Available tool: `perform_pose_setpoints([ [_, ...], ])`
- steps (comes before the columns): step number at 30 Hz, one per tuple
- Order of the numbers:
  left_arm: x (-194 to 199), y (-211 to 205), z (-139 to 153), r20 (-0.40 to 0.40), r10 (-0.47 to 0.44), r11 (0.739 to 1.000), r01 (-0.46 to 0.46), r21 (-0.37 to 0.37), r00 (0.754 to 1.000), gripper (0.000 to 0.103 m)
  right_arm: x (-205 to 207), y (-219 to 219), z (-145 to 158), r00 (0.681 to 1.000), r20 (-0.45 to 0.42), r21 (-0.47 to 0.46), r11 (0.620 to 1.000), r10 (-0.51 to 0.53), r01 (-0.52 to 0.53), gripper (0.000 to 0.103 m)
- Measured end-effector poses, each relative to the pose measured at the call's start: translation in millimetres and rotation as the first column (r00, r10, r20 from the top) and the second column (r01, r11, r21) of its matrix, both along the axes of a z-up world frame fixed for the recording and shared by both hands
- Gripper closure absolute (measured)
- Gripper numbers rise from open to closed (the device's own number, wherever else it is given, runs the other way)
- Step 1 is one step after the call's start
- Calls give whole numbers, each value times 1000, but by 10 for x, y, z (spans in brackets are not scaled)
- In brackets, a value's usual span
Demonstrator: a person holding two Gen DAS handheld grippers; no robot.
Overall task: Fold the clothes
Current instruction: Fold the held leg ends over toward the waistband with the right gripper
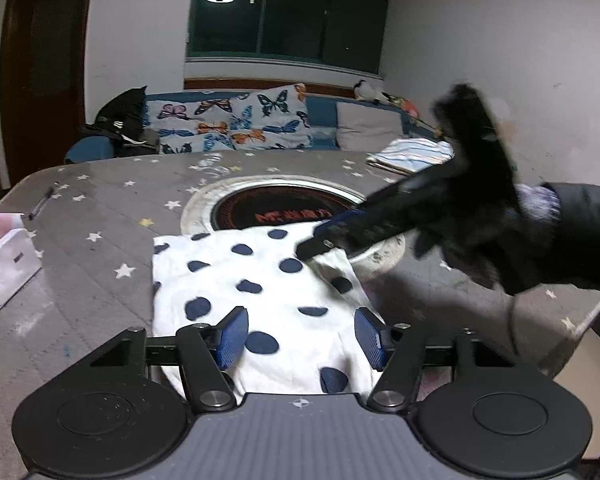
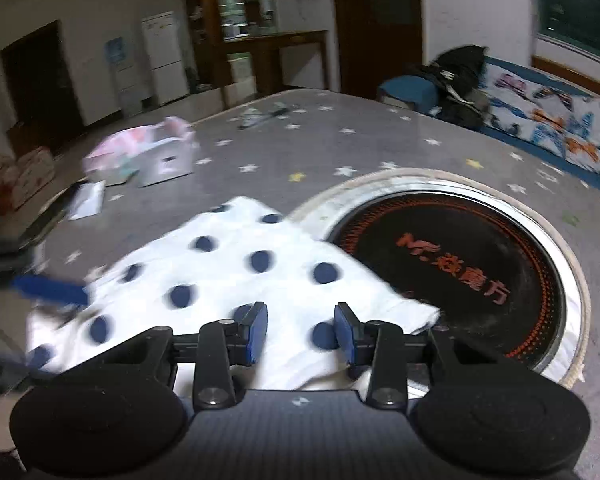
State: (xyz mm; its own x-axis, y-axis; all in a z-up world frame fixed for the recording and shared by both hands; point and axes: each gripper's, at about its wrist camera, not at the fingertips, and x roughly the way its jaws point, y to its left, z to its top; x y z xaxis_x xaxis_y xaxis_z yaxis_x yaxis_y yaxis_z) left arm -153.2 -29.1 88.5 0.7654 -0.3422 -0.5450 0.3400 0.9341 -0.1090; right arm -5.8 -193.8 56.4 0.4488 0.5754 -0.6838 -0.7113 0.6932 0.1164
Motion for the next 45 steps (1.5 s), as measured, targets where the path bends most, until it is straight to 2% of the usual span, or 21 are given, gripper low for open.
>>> perform_pose_setpoints([
  [4, -25, 9, -12, -8, -3, 1000, 3, -6, 1000, 45, 169, -22, -130, 998, -27, -3, 998, -58, 58, 66],
  [9, -56, 20, -28, -18, -6, 1000, 6, -14, 1000, 46, 207, -4, -174, 998, -23, -21, 998, -67, 66, 66],
  [15, -94, 34, -47, -29, -10, 1000, 10, -23, 1000, 46, 96, 173, 72, 1000, 22, -22, 1000, 6, -6, 65],
  [26, -93, 116, -134, -57, 25, 999, -28, -47, 998, 45, -64, 884, 51, 976, 1, -56, 975, 217, -216, 62],
  [45, -109, 179, -229, -86, 34, 995, -42, -91, 996, 45, 404, 1414, -144, 978, -12, -102, 973, 209, -209, 64],
])
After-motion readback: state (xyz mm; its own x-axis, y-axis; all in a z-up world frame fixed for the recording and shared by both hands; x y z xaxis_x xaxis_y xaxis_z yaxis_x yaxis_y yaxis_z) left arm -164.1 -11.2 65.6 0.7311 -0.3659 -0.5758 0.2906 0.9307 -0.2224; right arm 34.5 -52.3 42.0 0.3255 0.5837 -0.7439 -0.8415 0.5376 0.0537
